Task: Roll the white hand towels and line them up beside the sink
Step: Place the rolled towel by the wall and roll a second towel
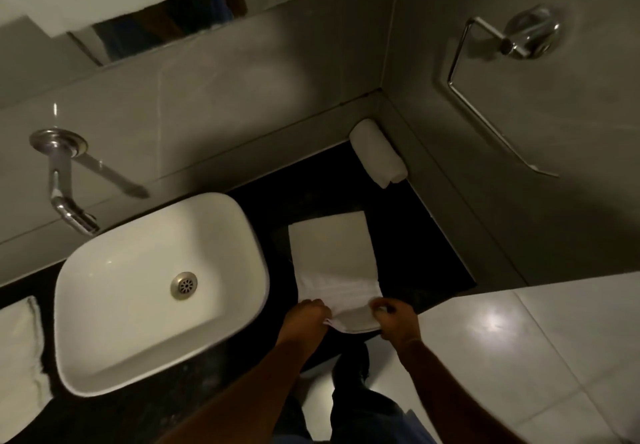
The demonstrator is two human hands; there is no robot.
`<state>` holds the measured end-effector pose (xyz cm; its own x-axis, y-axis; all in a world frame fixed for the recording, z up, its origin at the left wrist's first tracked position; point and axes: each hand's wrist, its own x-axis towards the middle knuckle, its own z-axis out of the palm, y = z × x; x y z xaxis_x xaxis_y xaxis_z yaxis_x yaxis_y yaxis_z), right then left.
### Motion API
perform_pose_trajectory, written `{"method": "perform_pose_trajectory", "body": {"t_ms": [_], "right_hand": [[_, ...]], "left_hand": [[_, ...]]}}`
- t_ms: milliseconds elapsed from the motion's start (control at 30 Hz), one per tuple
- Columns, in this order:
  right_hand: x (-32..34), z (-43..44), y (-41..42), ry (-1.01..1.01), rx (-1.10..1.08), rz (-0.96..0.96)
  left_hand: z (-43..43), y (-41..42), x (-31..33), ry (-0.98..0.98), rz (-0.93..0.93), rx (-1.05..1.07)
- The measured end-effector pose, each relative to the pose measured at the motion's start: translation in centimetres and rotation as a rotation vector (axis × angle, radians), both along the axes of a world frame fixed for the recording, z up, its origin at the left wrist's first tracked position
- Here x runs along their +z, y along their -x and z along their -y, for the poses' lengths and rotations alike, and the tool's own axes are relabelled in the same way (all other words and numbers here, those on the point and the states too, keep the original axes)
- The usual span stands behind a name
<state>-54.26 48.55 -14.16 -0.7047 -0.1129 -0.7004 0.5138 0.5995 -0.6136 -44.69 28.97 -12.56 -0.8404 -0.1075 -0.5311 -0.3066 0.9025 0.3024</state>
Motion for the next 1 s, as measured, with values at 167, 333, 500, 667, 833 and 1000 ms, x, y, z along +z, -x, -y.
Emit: {"method": "perform_pose_trajectory", "body": {"t_ms": [167,333,500,667,833,1000], "right_hand": [[0.2,1.1,0.8,0.037,-0.21,0.112],[-0.1,2.4,1.0,0.01,-0.298,0.144],[0.5,2.9,0.8,0.252,-0.578,0.252],[0.8,1.4,-0.2,0.253,-0.237,-0.086],[0.6,-0.4,-0.6,0.03,0.79,-0.804],[0.7,-1.3,0.2,0.012,1.117,-1.087]], "left_hand": [[0.9,0.2,-0.2,0.039,-0.065,0.015],[0.2,-0.4,0.0,0.079,-0.176,0.082],[0.5,-0.9,-0.5,-0.035,-0.204,0.355],[-0.3,0.2,-1.1,0.023,-0.277,0.019],[-0.8,0.8,-1.9,0.003,-0.27,-0.216],[-1.0,1.4,-0.7,-0.047,-0.234,-0.108]]}}
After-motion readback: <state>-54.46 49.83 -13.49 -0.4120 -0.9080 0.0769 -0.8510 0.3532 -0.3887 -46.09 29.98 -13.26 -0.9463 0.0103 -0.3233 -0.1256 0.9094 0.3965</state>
